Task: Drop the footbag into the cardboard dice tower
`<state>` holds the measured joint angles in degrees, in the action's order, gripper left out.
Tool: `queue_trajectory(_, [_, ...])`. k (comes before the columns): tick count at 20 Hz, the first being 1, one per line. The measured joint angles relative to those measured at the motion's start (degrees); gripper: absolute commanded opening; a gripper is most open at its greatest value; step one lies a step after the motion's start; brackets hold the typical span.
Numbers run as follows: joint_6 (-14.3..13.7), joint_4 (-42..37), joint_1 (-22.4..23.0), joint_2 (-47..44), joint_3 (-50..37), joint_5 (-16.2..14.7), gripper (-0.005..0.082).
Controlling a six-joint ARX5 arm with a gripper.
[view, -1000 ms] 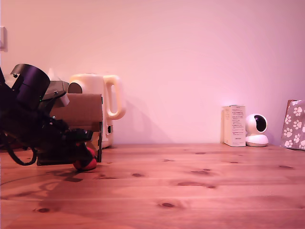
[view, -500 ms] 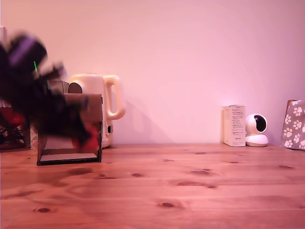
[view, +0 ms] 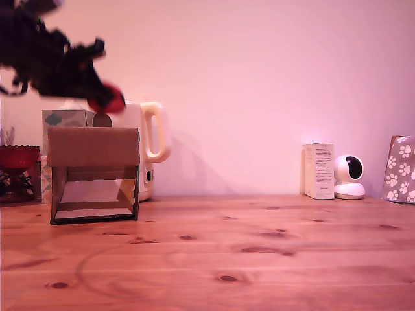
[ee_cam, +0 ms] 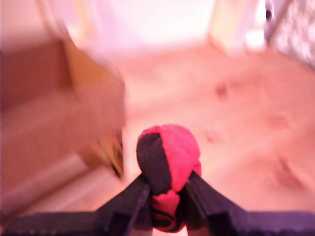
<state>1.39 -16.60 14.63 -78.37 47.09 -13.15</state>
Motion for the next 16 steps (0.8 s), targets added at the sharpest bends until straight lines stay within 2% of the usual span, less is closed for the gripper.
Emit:
queue_trajectory(3, [-2.8,-1.8,0.0,0.0,0.6,3.0,0.0069])
queue_trajectory(5, [-3.1,-1.6,-0.6,-0.7,2.8,3.7,0.0069])
queue_trajectory(8, [-3.2,-0.2,-2.4,-4.9,10.9,3.7,0.007])
queue_trajectory(16, [-3.5,10.9,-6.4,-23.4,29.4,2.5,0.007])
